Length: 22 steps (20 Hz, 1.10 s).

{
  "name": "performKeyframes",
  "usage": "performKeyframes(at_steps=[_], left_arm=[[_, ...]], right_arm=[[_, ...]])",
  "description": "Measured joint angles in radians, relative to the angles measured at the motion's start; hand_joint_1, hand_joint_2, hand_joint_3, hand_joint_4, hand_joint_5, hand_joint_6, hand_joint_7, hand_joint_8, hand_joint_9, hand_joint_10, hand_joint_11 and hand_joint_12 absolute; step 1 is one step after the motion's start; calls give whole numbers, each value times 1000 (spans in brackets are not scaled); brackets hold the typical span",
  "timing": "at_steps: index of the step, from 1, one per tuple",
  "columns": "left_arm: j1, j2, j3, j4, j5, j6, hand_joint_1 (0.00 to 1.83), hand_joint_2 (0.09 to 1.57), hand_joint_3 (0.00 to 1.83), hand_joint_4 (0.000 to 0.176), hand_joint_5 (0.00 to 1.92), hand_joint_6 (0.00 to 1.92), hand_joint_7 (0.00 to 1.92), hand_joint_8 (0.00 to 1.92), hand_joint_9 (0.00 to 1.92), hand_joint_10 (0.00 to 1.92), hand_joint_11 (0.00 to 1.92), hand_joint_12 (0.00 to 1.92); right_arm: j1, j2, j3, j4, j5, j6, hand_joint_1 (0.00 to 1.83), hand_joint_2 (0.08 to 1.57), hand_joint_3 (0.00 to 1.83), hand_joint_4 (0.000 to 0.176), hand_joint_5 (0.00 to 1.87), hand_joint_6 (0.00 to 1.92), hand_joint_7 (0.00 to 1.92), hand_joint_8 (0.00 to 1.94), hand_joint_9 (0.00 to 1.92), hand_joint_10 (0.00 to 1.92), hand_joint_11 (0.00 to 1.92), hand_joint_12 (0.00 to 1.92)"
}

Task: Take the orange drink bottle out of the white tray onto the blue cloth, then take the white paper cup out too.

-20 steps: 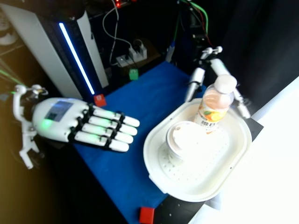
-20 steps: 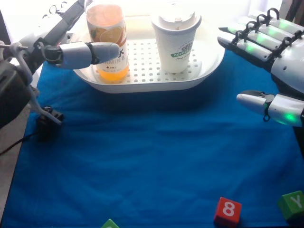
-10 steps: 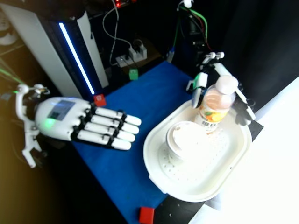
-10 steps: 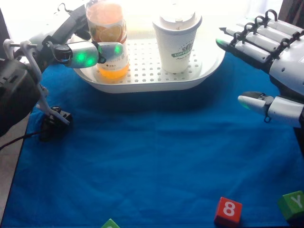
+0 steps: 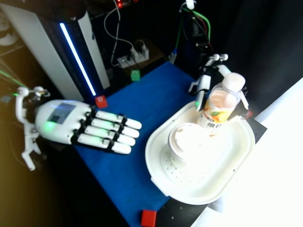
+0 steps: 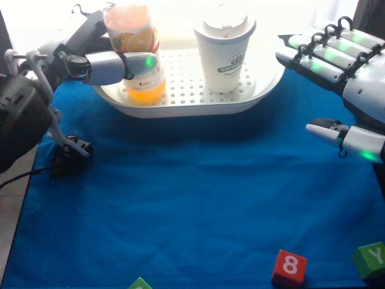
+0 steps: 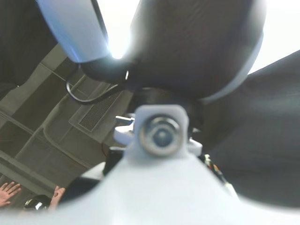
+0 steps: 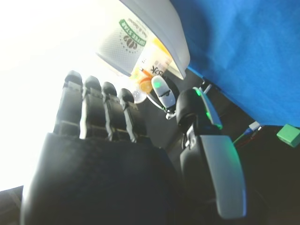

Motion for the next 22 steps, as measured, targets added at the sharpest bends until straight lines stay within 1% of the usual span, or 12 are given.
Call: performKeyframes(at_steps=[1, 6, 7, 11, 13, 14, 15, 16, 17, 19, 20, 22], left_arm=[[0, 0, 0, 9, -6, -8, 1101, 1164, 6, 0, 934, 1754, 880, 1921, 1040, 1921, 1145, 1921], [2, 18, -52, 80, -33, -20, 1123, 1137, 0, 0, 1083, 1921, 1175, 1921, 1344, 1921, 1439, 1921], [2, 26, -71, 109, -41, -21, 1119, 1110, 0, 54, 1039, 1921, 1182, 1921, 1379, 1921, 1484, 1921], [-2, 74, -128, 164, -108, -22, 1156, 1128, 5, 83, 965, 1921, 1086, 1921, 1277, 1921, 1383, 1921], [-2, 103, -159, 179, -150, -23, 1120, 1145, 11, 81, 975, 1921, 1140, 1921, 1282, 1921, 1362, 1921], [-3, 129, -189, 201, -180, -21, 1107, 1154, 6, 17, 967, 1921, 1202, 1921, 1349, 1921, 1408, 1921], [-3, 143, -205, 222, -202, -21, 1109, 1148, 1, 0, 908, 1921, 1242, 1921, 1417, 1921, 1458, 1921], [3, 162, -238, 229, -234, -21, 1049, 1258, 41, 0, 672, 1639, 1276, 1921, 1447, 1921, 1454, 1921], [18, 179, -269, 239, -269, -21, 1104, 1188, 5, 0, 633, 1865, 1199, 1921, 1373, 1921, 1397, 1921], [61, 216, -333, 261, -334, -17, 1140, 1173, 0, 0, 999, 1919, 1159, 1921, 1308, 1921, 1366, 1921], [80, 234, -372, 280, -359, -4, 1144, 1182, 2, 0, 1033, 1921, 1161, 1921, 1295, 1921, 1364, 1921], [106, 257, -419, 293, -394, 0, 1163, 1202, 7, 0, 865, 1921, 1123, 1921, 1284, 1921, 1361, 1921]], right_arm=[[0, 0, 0, 0, 0, 0, 508, 1376, 3, 0, 0, 0, 0, 0, 0, 0, 0, 0], [0, -2, 0, 2, 0, 0, 547, 1372, 0, 0, 0, 0, 0, 0, 0, 0, 0, 0], [0, -3, 0, 2, 0, 0, 595, 1359, 0, 0, 0, 0, 0, 0, 0, 0, 0, 0], [-1, -3, 0, 4, 0, 0, 493, 1361, 0, 0, 0, 0, 0, 0, 0, 0, 0, 0], [-1, -3, 0, 4, 0, 0, 466, 1362, 1, 0, 0, 0, 0, 0, 0, 0, 0, 0], [-1, -3, 0, 5, 0, 0, 451, 1366, 2, 0, 0, 0, 0, 0, 0, 0, 0, 0], [-1, -3, 0, 5, 0, 0, 420, 1374, 5, 0, 0, 0, 0, 0, 0, 0, 0, 0], [-1, -3, 0, 5, 0, 0, 417, 1377, 6, 0, 0, 0, 0, 0, 0, 0, 0, 0], [-1, -5, 0, 6, 0, 0, 408, 1380, 6, 0, 0, 0, 0, 0, 0, 0, 0, 0], [-8, -6, 0, 11, 3, 0, 378, 1385, 7, 0, 0, 0, 0, 0, 0, 0, 0, 0], [-13, -7, 0, 21, -2, 0, 410, 1380, 3, 0, 0, 0, 0, 0, 0, 0, 0, 0], [-13, -10, 0, 23, 0, 0, 386, 1377, 1, 0, 0, 0, 0, 0, 0, 0, 0, 0]])
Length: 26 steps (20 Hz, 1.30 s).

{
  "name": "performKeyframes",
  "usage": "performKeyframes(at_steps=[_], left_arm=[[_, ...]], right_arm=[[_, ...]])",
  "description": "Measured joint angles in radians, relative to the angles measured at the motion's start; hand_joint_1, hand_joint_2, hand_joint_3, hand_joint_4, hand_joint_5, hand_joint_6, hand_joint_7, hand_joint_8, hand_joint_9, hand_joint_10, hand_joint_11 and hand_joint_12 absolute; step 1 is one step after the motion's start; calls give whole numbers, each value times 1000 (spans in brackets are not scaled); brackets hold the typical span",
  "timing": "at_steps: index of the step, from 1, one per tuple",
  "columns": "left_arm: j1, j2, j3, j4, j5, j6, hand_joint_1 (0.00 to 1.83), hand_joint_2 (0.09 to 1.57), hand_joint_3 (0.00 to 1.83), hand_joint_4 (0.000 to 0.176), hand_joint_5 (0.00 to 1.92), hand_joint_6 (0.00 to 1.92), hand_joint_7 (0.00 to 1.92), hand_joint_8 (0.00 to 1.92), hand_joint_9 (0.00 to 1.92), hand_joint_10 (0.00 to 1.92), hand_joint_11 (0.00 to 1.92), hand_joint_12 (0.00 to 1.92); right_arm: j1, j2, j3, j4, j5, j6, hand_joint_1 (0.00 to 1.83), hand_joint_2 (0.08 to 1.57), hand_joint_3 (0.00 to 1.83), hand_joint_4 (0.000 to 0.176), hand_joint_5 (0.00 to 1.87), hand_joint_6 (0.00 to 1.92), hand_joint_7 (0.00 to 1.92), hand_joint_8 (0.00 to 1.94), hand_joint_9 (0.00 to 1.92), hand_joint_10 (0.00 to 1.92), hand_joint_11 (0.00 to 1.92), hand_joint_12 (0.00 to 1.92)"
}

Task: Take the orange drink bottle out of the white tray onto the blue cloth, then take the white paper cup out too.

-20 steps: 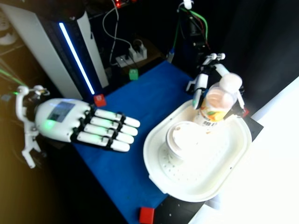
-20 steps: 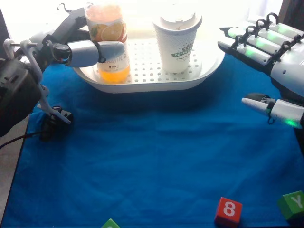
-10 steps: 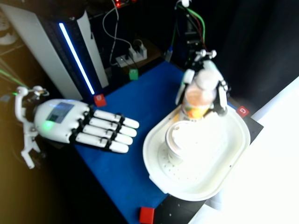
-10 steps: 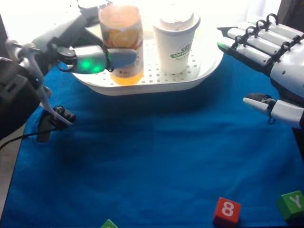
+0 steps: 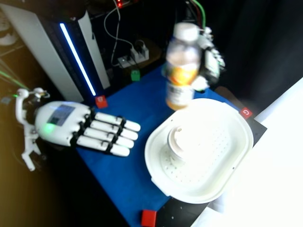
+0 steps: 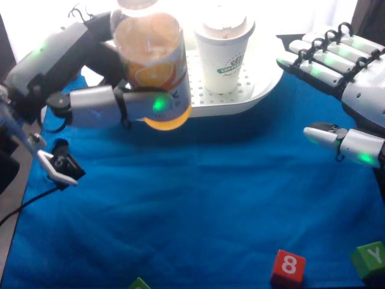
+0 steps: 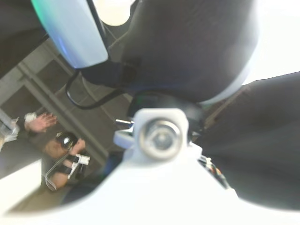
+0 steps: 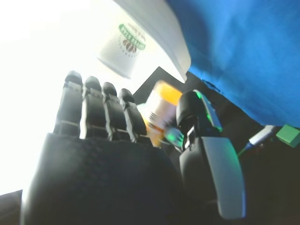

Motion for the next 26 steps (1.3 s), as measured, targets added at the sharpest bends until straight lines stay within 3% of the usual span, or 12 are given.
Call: performKeyframes(at_steps=[4, 8, 11, 12, 13, 14, 16, 17, 18, 19, 20, 26], left_arm=[[52, 11, -26, 0, 4, 2, 1179, 1192, 0, 0, 1074, 1921, 1173, 1921, 1296, 1921, 1370, 1921], [68, -34, 14, -4, 117, -11, 1093, 1232, 6, 0, 976, 1921, 1185, 1921, 1295, 1921, 1296, 1921], [96, -49, 20, 1, 159, -26, 955, 1176, 0, 0, 701, 1921, 906, 1921, 1012, 1921, 1002, 1921], [101, -50, 20, -4, 148, -37, 916, 1259, 17, 47, 665, 1622, 763, 1908, 875, 1921, 850, 1921], [107, -49, 20, -11, 145, -42, 821, 1323, 15, 118, 570, 1641, 463, 1639, 534, 1723, 541, 1866], [119, -42, 15, -21, 144, -50, 815, 1204, 0, 23, 233, 1427, 323, 1305, 357, 1492, 342, 1752], [139, -22, -7, -16, 142, -49, 631, 1114, 0, 70, 129, 636, 208, 460, 92, 939, 25, 1549], [143, -17, -16, -11, 138, -45, 518, 1109, 0, 131, 69, 334, 134, 178, 23, 595, 4, 1255], [144, -14, -19, -13, 137, -43, 532, 1089, 0, 161, 65, 182, 68, 60, 18, 305, 0, 949], [147, -12, -22, -13, 137, -44, 496, 1070, 0, 173, 31, 37, 13, 11, 3, 60, 0, 428], [153, -5, -27, -13, 137, -44, 480, 1044, 0, 175, 5, 7, 2, 1, 0, 11, 0, 85], [210, 66, -90, -6, 130, -17, 459, 991, 0, 176, 0, 0, 0, 0, 0, 0, 0, 0]], right_arm=[[-2, -6, 0, 3, -1, 0, 439, 1373, 0, 0, 0, 0, 0, 0, 0, 0, 0, 0], [-11, -6, -2, 8, -1, 1, 485, 1366, 0, 0, 0, 0, 0, 0, 0, 0, 0, 0], [-11, -6, -2, 13, 0, 0, 381, 1375, 2, 0, 0, 0, 0, 0, 0, 0, 0, 0], [-11, -6, -2, 13, -1, 0, 370, 1376, 3, 0, 0, 0, 0, 0, 0, 0, 0, 0], [-12, -6, -2, 11, 0, 0, 358, 1385, 6, 0, 0, 0, 0, 0, 0, 0, 0, 0], [-12, -6, -2, 10, 0, 0, 354, 1388, 6, 0, 0, 0, 0, 0, 0, 0, 0, 0], [-12, -6, -2, 14, 0, 0, 398, 1377, 0, 0, 0, 0, 0, 0, 0, 0, 0, 0], [-12, -6, -2, 13, 0, 0, 405, 1372, 0, 0, 0, 0, 0, 0, 0, 0, 0, 0], [-12, -6, -2, 13, 0, 0, 395, 1375, 0, 0, 0, 0, 0, 0, 0, 0, 0, 0], [-12, -6, -2, 12, 0, 0, 382, 1381, 2, 0, 0, 0, 0, 0, 0, 0, 0, 0], [-12, -6, -2, 13, 0, 0, 366, 1383, 3, 0, 0, 0, 0, 0, 0, 0, 0, 0], [-12, -6, -2, 14, 0, 19, 284, 1378, 0, 0, 0, 0, 0, 0, 0, 0, 0, 0]])
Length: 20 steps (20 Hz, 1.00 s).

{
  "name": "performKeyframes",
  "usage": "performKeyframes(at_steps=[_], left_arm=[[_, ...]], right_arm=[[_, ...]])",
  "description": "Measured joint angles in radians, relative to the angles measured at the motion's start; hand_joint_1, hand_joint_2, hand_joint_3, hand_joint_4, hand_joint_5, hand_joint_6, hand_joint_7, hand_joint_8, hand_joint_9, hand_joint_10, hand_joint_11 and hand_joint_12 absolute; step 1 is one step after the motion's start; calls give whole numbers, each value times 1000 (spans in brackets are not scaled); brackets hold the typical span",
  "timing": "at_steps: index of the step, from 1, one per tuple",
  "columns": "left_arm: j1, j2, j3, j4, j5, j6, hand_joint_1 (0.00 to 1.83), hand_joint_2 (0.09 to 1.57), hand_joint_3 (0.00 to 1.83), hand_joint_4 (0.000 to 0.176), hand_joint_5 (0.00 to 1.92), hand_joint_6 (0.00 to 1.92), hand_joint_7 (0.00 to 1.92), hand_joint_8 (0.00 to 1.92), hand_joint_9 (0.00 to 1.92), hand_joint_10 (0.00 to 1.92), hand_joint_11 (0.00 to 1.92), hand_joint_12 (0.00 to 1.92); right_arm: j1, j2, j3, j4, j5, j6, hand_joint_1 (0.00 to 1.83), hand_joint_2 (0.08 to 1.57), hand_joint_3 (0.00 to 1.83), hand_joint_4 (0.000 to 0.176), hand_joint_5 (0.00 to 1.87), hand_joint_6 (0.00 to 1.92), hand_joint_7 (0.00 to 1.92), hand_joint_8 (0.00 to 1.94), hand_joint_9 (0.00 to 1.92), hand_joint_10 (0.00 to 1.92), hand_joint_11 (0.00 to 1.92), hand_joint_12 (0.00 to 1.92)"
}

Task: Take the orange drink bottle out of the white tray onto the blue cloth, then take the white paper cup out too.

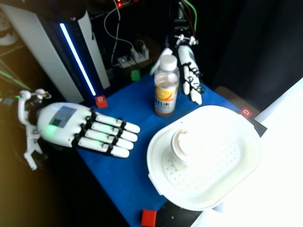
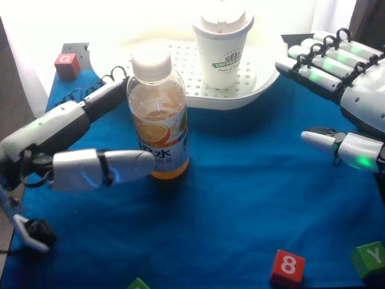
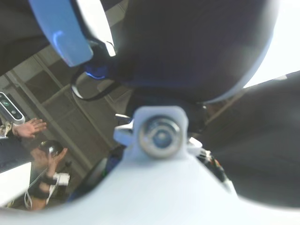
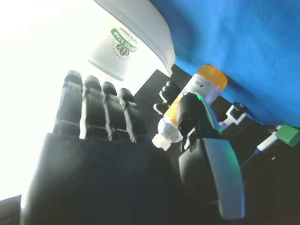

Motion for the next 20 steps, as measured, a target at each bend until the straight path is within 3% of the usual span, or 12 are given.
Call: performKeyframes(at_steps=[2, 4, 5, 7, 10, 11, 12, 13, 14, 16, 18, 20], left_arm=[[39, 38, -35, -20, -21, 31, 454, 1002, 0, 173, 0, 0, 0, 0, 0, 0, 0, 0], [81, 80, -66, -63, -61, 84, 381, 1175, 22, 109, 8, 1, 12, 0, 44, 11, 20, 22], [96, 95, -73, -93, -84, 110, 449, 1365, 0, 59, 81, 30, 115, 31, 183, 34, 3, 435], [130, 117, -80, -175, -135, 158, 597, 1419, 0, 76, 175, 28, 200, 17, 238, 31, 0, 820], [132, 130, -78, -229, -143, 203, 673, 1390, 0, 71, 169, 10, 140, 0, 197, 7, 0, 847], [132, 130, -77, -228, -142, 211, 627, 1363, 0, 94, 161, 4, 90, 0, 167, 3, 0, 917], [132, 130, -77, -227, -141, 214, 604, 1353, 0, 103, 157, 2, 85, 1, 158, 1, 0, 945], [132, 130, -77, -230, -142, 224, 604, 1346, 0, 86, 151, 0, 101, 4, 161, 2, 0, 915], [132, 130, -77, -233, -142, 224, 604, 1343, 0, 94, 147, 0, 103, 4, 159, 1, 0, 906], [132, 129, -76, -230, -145, 224, 592, 1340, 0, 103, 136, 0, 107, 1, 163, 2, 0, 939], [132, 126, -65, -233, -145, 226, 551, 1345, 0, 107, 124, 0, 60, 0, 156, 2, 0, 978], [130, 126, -64, -241, -150, 225, 547, 1346, 1, 114, 126, 1, 61, 0, 155, 2, 0, 1026]], right_arm=[[0, 0, 0, 0, 0, 16, 192, 1373, 0, 0, 0, 0, 0, 0, 0, 0, 0, 0], [0, 0, 3, -9, 0, 22, 231, 1377, 0, 0, 0, 0, 0, 0, 0, 0, 0, 0], [3, 0, 8, -16, -2, 23, 243, 1380, 2, 0, 0, 0, 0, 0, 0, 0, 0, 0], [46, -3, 29, -38, -18, 32, 237, 1383, 3, 0, 0, 0, 0, 0, 0, 0, 0, 0], [124, -32, 74, -48, 6, 34, 209, 1381, 2, 0, 0, 0, 0, 0, 0, 0, 0, 0], [149, -51, 92, -57, 7, 34, 235, 1360, 0, 52, 0, 0, 0, 0, 0, 0, 0, 0], [173, -69, 109, -64, 0, 36, 310, 1362, 0, 44, 0, 0, 0, 0, 0, 0, 0, 0], [246, -104, 148, -92, -55, 37, 408, 1346, 0, 81, 0, 0, 0, 0, 0, 0, 0, 0], [265, -115, 161, -100, -65, 37, 470, 1323, 0, 85, 0, 0, 0, 0, 0, 0, 0, 0], [352, -186, 239, -126, -105, 37, 539, 1282, 0, 27, 0, 0, 0, 0, 0, 0, 0, 0], [387, -258, 303, -143, -172, 37, 581, 1235, 0, 50, 0, 0, 0, 0, 0, 0, 0, 0], [401, -305, 345, -148, -237, 37, 592, 1209, 0, 45, 0, 0, 0, 0, 0, 0, 0, 0]])
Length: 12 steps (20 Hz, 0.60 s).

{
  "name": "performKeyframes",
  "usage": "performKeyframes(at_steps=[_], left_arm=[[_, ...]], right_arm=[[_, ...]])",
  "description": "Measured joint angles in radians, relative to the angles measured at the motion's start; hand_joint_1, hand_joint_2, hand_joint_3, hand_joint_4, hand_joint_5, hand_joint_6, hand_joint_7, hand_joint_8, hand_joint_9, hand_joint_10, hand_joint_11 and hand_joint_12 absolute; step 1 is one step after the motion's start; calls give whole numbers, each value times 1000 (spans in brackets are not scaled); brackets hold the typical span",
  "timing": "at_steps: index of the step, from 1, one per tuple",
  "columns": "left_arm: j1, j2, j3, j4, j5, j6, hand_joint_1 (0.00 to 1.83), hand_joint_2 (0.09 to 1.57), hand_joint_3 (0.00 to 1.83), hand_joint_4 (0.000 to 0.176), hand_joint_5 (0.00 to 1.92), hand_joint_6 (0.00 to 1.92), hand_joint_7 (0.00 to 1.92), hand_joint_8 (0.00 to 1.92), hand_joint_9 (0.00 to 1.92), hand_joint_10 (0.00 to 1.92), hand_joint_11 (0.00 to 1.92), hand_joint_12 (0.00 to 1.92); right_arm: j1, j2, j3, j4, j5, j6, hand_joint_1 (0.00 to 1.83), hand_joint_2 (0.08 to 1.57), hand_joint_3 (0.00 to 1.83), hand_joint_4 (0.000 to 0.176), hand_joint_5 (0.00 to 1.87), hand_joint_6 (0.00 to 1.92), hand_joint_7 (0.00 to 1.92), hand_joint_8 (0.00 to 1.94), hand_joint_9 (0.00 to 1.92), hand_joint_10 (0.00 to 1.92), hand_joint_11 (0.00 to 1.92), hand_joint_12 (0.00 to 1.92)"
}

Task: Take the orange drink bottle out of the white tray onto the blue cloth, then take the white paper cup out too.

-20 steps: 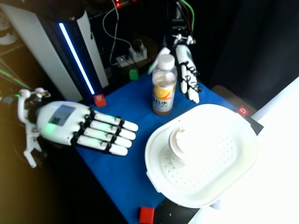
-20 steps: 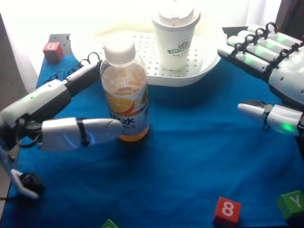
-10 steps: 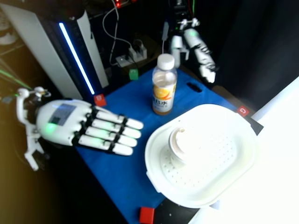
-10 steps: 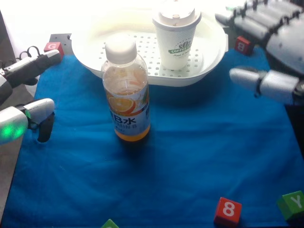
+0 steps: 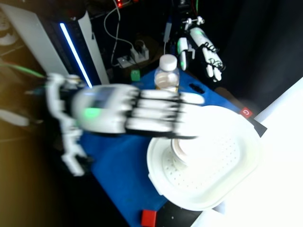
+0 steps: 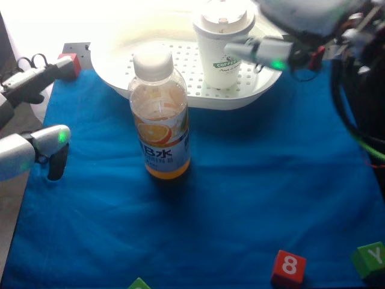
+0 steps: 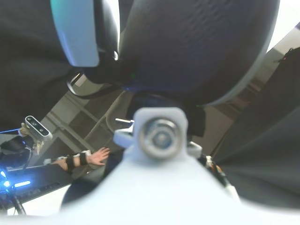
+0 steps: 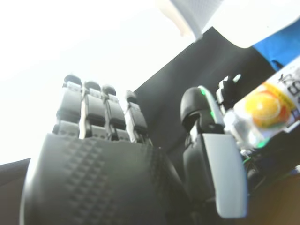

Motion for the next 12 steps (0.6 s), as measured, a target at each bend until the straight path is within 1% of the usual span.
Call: performKeyframes(at_steps=[1, 2, 3, 4, 5, 6, 7, 8, 9, 10, 11, 12], left_arm=[[0, 0, 0, 2, -2, 0, 570, 1347, 1, 119, 127, 1, 55, 0, 147, 1, 0, 1031], [0, 0, 0, 6, -1, 0, 584, 1346, 0, 118, 127, 1, 50, 0, 144, 0, 0, 1028], [0, 0, 0, 6, -2, 0, 577, 1345, 0, 100, 120, 2, 43, 1, 143, 0, 0, 977], [-1, 0, 0, 6, -1, 0, 553, 1345, 1, 94, 112, 0, 38, 0, 142, 0, 0, 972], [-3, 0, 1, 4, -3, 0, 555, 1341, 0, 98, 115, 1, 38, 0, 154, 5, 0, 1028], [-3, 0, 2, 4, -4, 0, 551, 1341, 0, 97, 120, 2, 32, 6, 161, 8, 0, 1112], [-3, 0, 2, 4, -7, 0, 562, 1341, 0, 95, 125, 3, 41, 6, 175, 14, 0, 1157], [-3, 0, 2, 3, -7, 0, 550, 1341, 0, 111, 128, 2, 40, 2, 168, 10, 0, 1141], [-3, 0, 2, 3, -7, 0, 544, 1335, 0, 111, 123, 0, 45, 4, 166, 9, 0, 1138], [-3, 0, 4, 6, -7, 0, 557, 1332, 0, 108, 128, 2, 46, 3, 164, 8, 0, 1144], [-3, 0, 4, 5, -7, 0, 545, 1332, 0, 116, 123, 0, 39, 0, 172, 12, 0, 1142], [-3, 0, 4, 3, -7, 0, 550, 1330, 0, 114, 123, 1, 44, 1, 178, 13, 0, 1120]], right_arm=[[12, -29, 31, -6, -39, 0, 590, 1193, 0, 46, 0, 0, 0, 0, 0, 0, 0, 0], [23, -55, 67, -3, -63, 0, 589, 1183, 0, 47, 0, 0, 0, 0, 0, 0, 0, 0], [29, -68, 86, -1, -73, 0, 613, 1179, 0, 33, 0, 0, 0, 0, 0, 0, 0, 0], [31, -81, 106, 3, -83, 0, 606, 1181, 0, 27, 0, 0, 0, 0, 0, 0, 0, 0], [37, -98, 132, 3, -110, 0, 591, 1176, 0, 22, 0, 0, 0, 0, 0, 0, 0, 0], [37, -110, 146, 10, -123, 0, 605, 1169, 0, 13, 0, 0, 0, 0, 0, 0, 1, 0], [37, -121, 159, 10, -137, 0, 595, 1164, 0, 10, 0, 0, 0, 0, 0, 0, 0, 0], [37, -136, 175, 16, -153, 0, 599, 1160, 0, 14, 0, 0, 0, 0, 0, 0, 2, 1], [37, -149, 187, 18, -159, 0, 628, 1144, 0, 0, 0, 0, 0, 0, 0, 0, 30, 15], [37, -162, 198, 24, -166, 0, 638, 1130, 0, 0, 0, 0, 0, 0, 0, 0, 5, 238], [37, -169, 205, 26, -168, 0, 666, 1112, 0, 0, 0, 0, 0, 0, 0, 0, 0, 526], [37, -174, 210, 27, -170, 0, 681, 1104, 0, 0, 0, 0, 0, 0, 0, 0, 0, 683]])
